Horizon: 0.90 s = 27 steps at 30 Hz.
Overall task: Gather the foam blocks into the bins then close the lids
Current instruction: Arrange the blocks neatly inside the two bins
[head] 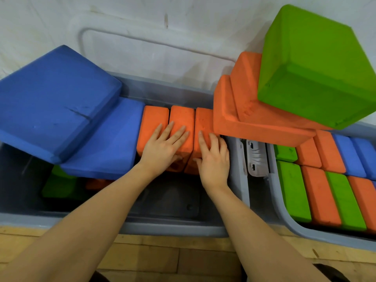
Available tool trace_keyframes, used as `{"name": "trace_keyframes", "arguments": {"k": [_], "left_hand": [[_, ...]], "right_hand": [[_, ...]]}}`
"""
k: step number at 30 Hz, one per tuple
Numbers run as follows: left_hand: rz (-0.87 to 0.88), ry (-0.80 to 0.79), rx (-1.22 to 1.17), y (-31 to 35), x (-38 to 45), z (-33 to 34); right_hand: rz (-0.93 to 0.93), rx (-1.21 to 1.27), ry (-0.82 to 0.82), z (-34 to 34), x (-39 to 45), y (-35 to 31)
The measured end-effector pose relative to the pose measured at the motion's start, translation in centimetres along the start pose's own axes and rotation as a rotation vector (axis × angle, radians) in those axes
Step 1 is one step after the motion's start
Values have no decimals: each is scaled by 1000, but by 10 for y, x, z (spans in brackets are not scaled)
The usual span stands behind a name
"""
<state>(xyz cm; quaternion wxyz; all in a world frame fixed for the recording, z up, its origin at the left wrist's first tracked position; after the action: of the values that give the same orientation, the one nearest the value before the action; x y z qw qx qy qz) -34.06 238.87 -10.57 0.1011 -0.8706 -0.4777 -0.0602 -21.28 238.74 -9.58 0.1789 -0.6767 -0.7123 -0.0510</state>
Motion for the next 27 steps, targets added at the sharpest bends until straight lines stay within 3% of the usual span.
{"name": "trace_keyframes", "arguments": {"k": [8,13,16,23,27], "left_hand": [[-22,-106,-12,-9,9,-4],[-258,-169,-97,-33,-20,-10],[-258,-271,-114,-42,-39,-5],[-232,-214,-141,-47,-34,3],[-167,-74,-174,-54,-28,-4]], "right_hand": [[38,-76,-10,5,7,-5],[-14,-81,-43,-2,-1,-8],[-77,-51,-92,-3,-7,-15],[-254,-43,-201,14,10,-42],[-226,-26,-64,19,14,-40]]}}
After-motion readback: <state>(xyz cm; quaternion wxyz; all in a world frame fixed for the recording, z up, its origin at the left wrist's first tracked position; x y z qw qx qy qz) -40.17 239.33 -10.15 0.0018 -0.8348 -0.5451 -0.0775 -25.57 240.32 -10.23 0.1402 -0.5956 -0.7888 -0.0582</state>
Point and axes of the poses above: each hand's wrist, its own x-axis towards the middle knuckle, its own z-axis out of the palm, y = z × x, the point moved 7 cm from there along x, towards the middle knuckle, and after that the axes turned 12 degrees about z, right-handed, at the moved point
